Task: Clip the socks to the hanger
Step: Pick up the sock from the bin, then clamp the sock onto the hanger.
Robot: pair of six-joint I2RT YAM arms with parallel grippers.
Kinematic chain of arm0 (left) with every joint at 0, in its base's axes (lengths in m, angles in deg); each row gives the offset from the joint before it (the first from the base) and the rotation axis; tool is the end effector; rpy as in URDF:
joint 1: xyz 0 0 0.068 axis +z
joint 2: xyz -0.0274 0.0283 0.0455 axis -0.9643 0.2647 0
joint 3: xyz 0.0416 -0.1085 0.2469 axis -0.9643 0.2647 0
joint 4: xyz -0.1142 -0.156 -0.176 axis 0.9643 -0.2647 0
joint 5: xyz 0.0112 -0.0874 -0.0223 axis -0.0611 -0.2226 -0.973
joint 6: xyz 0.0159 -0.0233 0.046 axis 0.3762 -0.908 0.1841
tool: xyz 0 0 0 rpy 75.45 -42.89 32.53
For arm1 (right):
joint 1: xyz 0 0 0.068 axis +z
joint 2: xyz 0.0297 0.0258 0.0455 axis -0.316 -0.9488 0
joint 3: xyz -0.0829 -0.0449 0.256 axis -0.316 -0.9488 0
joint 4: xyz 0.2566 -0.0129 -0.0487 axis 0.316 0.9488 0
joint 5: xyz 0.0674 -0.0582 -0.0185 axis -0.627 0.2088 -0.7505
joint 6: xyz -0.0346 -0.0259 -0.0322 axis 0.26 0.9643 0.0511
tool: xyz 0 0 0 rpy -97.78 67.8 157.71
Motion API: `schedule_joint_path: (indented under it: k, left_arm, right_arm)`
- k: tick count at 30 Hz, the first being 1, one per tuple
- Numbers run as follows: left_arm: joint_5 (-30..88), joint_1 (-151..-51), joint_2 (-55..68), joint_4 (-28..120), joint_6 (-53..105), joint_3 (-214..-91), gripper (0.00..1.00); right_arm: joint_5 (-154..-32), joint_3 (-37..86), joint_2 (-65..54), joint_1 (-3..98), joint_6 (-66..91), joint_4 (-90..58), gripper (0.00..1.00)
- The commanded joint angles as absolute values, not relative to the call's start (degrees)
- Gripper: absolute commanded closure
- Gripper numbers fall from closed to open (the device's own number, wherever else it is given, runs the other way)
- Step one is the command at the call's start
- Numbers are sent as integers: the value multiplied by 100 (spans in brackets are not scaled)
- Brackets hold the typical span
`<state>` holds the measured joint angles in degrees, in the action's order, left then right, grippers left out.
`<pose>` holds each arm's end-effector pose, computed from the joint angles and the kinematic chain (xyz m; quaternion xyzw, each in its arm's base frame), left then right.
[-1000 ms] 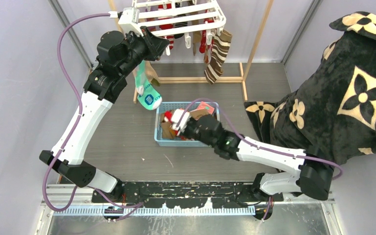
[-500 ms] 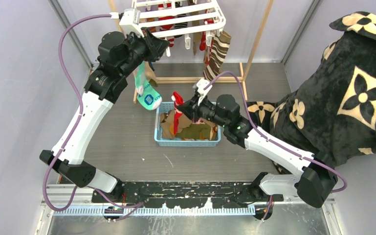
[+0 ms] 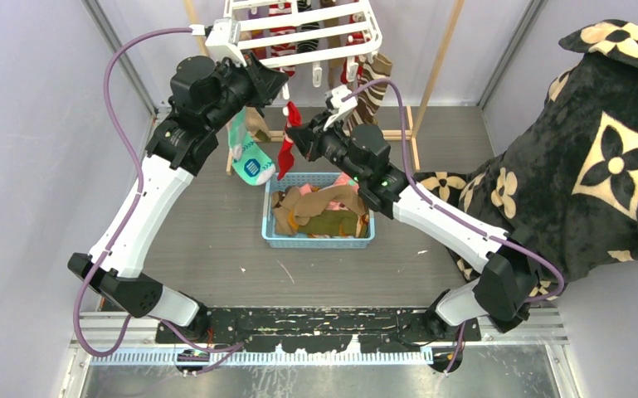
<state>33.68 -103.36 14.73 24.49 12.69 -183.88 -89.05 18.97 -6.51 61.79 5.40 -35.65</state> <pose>0.2729 -0.1520 0.5154 0.0419 0.7040 -0.3408 0.6216 0.2500 0.2392 0.3940 -0.1911 0.6363 0.3756 0.6462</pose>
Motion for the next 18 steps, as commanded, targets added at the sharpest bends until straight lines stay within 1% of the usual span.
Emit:
schedule_joint_path:
  k: [1,7,18]
  left_arm:
    - [3533,-10334,1261,2567,1251,-18444,100]
    - [3655,-10346,1280,2596,1280,-18452,100]
    - [3666,-10392,1304,2606,1225,-18493,100]
  right_arm:
    - [-8248,2432,-772,6201,191,-3758,99]
    - [-8005,2731,-945,6265,117,-3629,99]
    - [-7985,3108,-1191,6368,31,-3456,99]
